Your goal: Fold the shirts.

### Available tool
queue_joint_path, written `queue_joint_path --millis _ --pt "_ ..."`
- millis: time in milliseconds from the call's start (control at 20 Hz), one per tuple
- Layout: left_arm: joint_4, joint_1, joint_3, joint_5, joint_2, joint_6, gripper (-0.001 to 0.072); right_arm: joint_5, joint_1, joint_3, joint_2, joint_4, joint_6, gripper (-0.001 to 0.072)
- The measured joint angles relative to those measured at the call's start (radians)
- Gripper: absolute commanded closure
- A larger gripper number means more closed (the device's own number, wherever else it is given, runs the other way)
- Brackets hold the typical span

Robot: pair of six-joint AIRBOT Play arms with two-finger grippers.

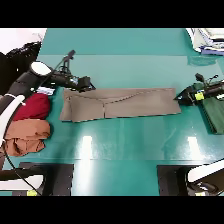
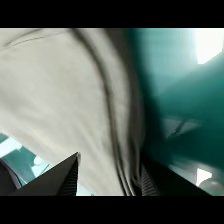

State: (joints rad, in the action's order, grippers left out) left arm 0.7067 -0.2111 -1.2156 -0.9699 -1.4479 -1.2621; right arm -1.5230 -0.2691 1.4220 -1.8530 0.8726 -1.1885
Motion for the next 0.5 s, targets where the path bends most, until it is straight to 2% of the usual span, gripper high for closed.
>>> queue_joint_path --millis 50,100,350,500 --pt "0.000 -0.021 -0.003 0.010 -0.012 -0.005 0.0681 0.004 0.013 -0.001 -0.006 -0.003 0.011 0.0531" --pt "0.000 -0.041 -0.010 0.021 -0.028 -0.012 0.0681 0.014 0.024 0.000 -0.012 0.000 0.021 0.0698" --pt "0.000 -0.130 -0.129 0.037 -0.152 -0.039 0.0681 -0.025 0.070 0.070 0.014 -0.003 0.051 0.0699" --pt "-0.001 -0.181 -0.246 0.042 -0.259 -0.060 0.0681 -0.053 0.105 0.137 0.095 -0.012 0.027 0.0699"
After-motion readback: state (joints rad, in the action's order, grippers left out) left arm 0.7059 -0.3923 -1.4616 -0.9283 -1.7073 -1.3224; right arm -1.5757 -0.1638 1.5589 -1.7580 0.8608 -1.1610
